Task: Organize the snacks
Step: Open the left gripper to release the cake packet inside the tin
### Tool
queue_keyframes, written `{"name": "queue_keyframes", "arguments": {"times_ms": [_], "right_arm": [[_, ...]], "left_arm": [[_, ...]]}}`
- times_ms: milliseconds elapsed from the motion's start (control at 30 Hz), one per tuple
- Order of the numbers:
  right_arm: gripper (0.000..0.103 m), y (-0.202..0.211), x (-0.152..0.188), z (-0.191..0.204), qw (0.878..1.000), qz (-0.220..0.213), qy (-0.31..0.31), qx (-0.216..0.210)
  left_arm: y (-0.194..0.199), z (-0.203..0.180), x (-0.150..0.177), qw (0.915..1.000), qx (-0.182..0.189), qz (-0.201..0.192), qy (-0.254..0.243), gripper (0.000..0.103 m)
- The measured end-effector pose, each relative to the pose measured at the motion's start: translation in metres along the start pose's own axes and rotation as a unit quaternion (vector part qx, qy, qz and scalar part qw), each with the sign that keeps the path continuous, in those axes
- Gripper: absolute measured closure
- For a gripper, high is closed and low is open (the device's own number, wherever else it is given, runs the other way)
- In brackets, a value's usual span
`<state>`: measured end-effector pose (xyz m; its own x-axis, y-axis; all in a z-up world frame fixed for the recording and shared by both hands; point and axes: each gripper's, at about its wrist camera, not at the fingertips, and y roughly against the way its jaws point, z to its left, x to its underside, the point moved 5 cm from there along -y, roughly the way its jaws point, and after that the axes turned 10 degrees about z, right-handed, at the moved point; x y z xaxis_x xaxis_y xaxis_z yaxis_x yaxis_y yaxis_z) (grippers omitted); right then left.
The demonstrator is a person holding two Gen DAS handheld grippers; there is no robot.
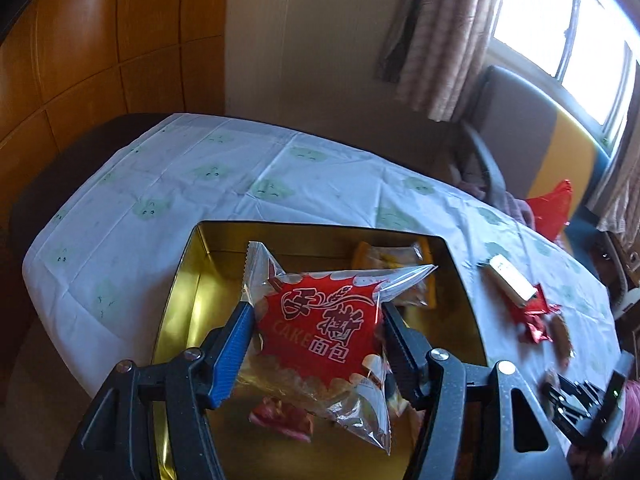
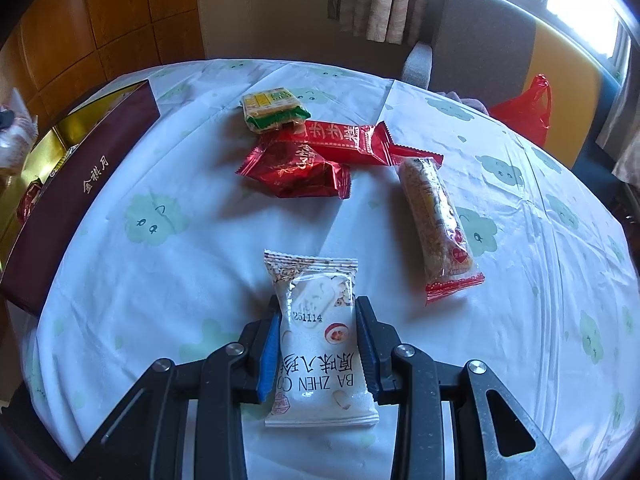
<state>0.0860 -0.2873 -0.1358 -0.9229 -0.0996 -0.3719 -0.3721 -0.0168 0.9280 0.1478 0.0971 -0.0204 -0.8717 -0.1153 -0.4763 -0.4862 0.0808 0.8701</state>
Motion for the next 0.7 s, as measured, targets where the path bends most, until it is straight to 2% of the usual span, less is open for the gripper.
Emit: {"name": "queue_keyframes", "arguments": {"times_ms": [100, 200, 300, 433, 567, 700], "right_arm": [[0.068, 0.0, 0.001, 0.001, 1.0, -0.002, -0.002, 0.003], [0.068, 0.001, 0.001, 0.001, 1.0, -0.002, -0.005, 0.003], [0.068, 0.001, 0.001, 0.0, 1.0, -0.004, -0.007, 0.003], [0.068, 0.001, 0.001, -0.001, 1.0, -0.005, -0.01, 0.003], [0.068, 0.001, 0.002, -0.001, 1.0, -0.008, -0.012, 0.004], [0.068, 0.001, 0.002, -0.001, 1.0, -0.01, -0.013, 0.007]], "left_arm": [[-0.019, 0.0, -0.016, 0.9999, -0.017, -0.004, -0.002, 0.039], [-0.044, 0.0, -0.028, 0.9991, -0.04, 0.011, -0.006, 0.038], [-0.056, -0.006, -0.032, 0.9992, -0.034, 0.018, -0.01, 0.038], [-0.052, -0.01, -0.022, 0.9993, -0.032, 0.016, -0.006, 0.037], [-0.037, -0.014, -0.004, 0.9984, -0.056, -0.001, -0.003, 0.037], [-0.018, -0.017, 0.013, 0.9979, -0.062, -0.02, 0.001, 0.037]]}}
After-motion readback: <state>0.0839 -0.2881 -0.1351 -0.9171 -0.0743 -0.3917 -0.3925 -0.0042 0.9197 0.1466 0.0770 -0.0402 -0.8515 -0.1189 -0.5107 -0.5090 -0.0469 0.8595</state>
